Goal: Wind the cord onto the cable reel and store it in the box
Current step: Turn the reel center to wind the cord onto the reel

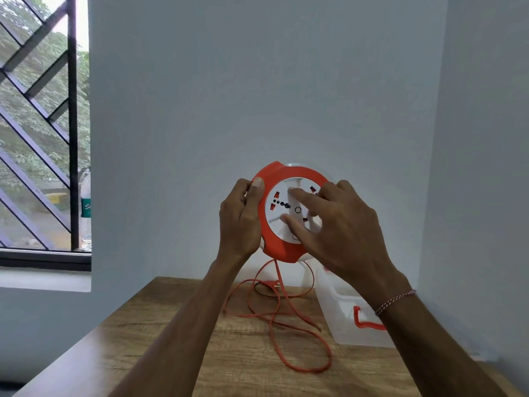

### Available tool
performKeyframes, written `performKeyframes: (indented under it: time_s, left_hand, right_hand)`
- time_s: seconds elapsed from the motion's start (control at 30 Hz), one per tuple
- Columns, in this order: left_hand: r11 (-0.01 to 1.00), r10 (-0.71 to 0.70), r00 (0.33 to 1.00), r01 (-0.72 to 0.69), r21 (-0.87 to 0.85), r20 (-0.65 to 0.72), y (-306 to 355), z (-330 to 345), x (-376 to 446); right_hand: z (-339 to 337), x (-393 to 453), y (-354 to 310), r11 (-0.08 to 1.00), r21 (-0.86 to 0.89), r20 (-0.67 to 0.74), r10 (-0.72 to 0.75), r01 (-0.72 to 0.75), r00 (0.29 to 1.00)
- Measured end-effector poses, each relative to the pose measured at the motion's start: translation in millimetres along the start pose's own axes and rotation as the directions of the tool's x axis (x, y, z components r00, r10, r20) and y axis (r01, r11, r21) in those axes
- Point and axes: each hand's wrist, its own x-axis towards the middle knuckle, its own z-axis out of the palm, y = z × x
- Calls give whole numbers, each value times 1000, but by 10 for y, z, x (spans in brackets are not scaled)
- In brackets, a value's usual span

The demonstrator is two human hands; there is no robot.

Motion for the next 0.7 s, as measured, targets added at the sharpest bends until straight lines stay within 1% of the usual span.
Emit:
performKeyframes:
  time_s: [0.07,0.13,0.2,0.27,0.33,0.4,0.53,0.63,0.7]
  left_hand:
    - [1000,-4,1000,4,4,-2,6,-3,1]
    - [1000,-4,1000,4,10,-4,11,-4,-1]
    - [1000,2,1000,-2,12,-8,10,-3,-2]
    - [1000,5,1000,-5,12,-6,4,-2,0]
    - [1000,9,1000,-9,20,-1,-5,0,4]
    - [999,13,1000,-13,33,6,-15,8,3]
    - [999,16,1000,-16,37,14,-9,16,-5]
    - [1000,6,1000,-6,22,12,10,4,-2]
    - [1000,-3,1000,3,12,11,17,4,-2]
  right_hand:
    - [-10,13,7,997,67,-20,-38,40,999]
    - [-21,24,28,991,108,20,-85,83,996]
    - [-30,24,38,990,76,138,-131,122,982]
    - [-49,31,17,989,13,263,-146,148,954]
    - [-62,34,-2,986,-48,320,-138,161,937]
    - [-62,28,4,979,-102,308,-135,174,942]
    - [-24,-7,26,977,-146,224,-123,158,967]
    - [11,-28,42,985,-146,144,-69,91,987]
    - [20,-20,41,992,-127,94,2,10,996]
